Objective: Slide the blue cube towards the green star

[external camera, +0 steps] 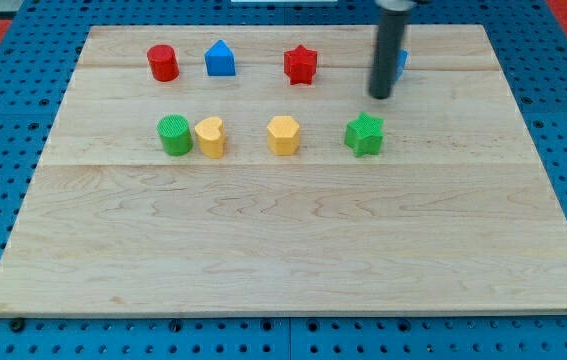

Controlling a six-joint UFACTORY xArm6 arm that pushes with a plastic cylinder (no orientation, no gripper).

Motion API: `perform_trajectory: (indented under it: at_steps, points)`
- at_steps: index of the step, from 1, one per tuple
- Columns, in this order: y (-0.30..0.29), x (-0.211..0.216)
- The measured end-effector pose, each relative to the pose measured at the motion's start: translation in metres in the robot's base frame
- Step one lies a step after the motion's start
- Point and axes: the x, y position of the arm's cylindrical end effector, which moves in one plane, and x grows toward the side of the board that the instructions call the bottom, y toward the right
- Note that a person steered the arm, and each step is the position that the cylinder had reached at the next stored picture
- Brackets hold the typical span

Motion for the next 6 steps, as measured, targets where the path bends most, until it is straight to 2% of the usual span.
perform_trajectory:
  at_steps: [1,2,3,4,5,6]
  points:
    - [0.074,-0.059]
    - [0.051,-0.108]
    - [0.000,-0.062]
    - [0.006,-0.025]
    - [0.000,-0.079]
    - [-0.052,-0.039]
